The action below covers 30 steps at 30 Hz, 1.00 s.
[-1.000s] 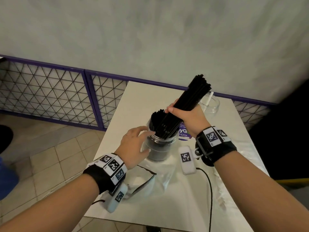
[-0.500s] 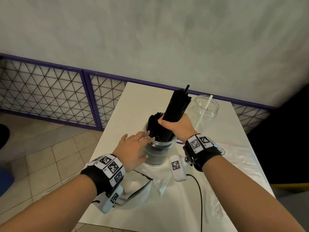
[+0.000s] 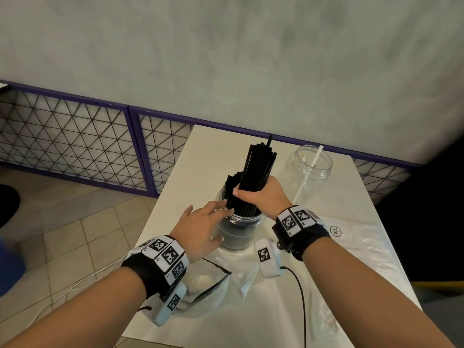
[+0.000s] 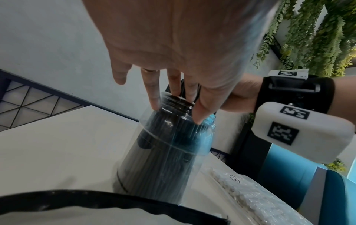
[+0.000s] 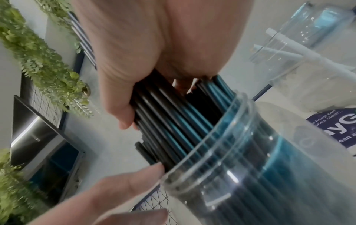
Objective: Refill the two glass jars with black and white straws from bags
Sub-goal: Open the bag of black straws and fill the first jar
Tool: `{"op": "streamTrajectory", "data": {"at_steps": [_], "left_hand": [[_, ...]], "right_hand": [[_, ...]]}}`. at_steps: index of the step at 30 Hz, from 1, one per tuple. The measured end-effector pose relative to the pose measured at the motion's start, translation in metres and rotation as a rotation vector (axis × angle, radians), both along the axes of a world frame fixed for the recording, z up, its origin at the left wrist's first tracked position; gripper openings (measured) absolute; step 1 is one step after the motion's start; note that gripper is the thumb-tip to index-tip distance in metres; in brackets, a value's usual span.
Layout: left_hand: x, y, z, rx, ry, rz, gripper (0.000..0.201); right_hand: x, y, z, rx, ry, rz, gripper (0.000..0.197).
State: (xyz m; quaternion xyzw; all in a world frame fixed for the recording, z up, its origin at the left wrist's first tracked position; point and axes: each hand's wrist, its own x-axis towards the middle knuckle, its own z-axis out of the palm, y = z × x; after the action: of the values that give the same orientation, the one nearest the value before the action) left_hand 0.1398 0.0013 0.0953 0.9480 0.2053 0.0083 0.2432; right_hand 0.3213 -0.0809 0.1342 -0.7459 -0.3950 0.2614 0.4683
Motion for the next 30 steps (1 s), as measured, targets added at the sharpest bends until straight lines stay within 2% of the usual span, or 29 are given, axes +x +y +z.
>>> {"op": "streamTrajectory", "data": {"at_steps": [5, 8, 9, 11, 14, 17, 21, 24, 27, 30], "left_hand": [[0.0, 0.0, -0.001, -0.003, 0.0, -0.001, 0.064], [0.0, 0.0, -0.002, -0.011, 0.007, -0.001, 0.065], [0.0, 0.0, -0.002, -0.013, 0.008, -0.002, 0.065], [0.0, 0.0, -0.002, -0.005, 0.015, -0.008, 0.065], [-0.001, 0.0, -0.002, -0.004, 0.016, -0.013, 0.065], [-0.002, 0.0, -0.002, -0.006, 0.015, -0.024, 0.065], [-0.004, 0.001, -0.003, 0.021, 0.022, -0.026, 0.067], [-0.007, 0.002, -0.006, 0.021, 0.038, -0.025, 0.069], [-0.009, 0.003, -0.008, -0.001, 0.048, -0.024, 0.072], [-0.008, 0.003, -0.009, -0.001, 0.036, -0.025, 0.071]], "right_hand": [[0.004, -0.003, -0.016, -0.009, -0.173, -0.101, 0.074], [0.002, -0.01, -0.003, 0.113, -0.009, -0.131, 0.082], [0.001, -0.012, 0.005, 0.209, 0.057, -0.127, 0.081], [-0.001, -0.012, 0.023, 0.386, 0.081, -0.142, 0.069], [-0.003, -0.005, 0.041, 0.47, 0.038, -0.161, 0.045], [-0.004, -0.001, 0.042, 0.381, -0.2, -0.059, 0.036], [-0.008, 0.004, 0.018, 0.162, -0.556, 0.118, 0.012], [-0.01, 0.004, 0.0, 0.127, -0.663, 0.138, 0.01], [-0.011, -0.001, -0.006, 0.193, -0.723, 0.084, 0.011], [-0.011, -0.008, -0.013, 0.188, -0.778, 0.139, 0.024]]}}
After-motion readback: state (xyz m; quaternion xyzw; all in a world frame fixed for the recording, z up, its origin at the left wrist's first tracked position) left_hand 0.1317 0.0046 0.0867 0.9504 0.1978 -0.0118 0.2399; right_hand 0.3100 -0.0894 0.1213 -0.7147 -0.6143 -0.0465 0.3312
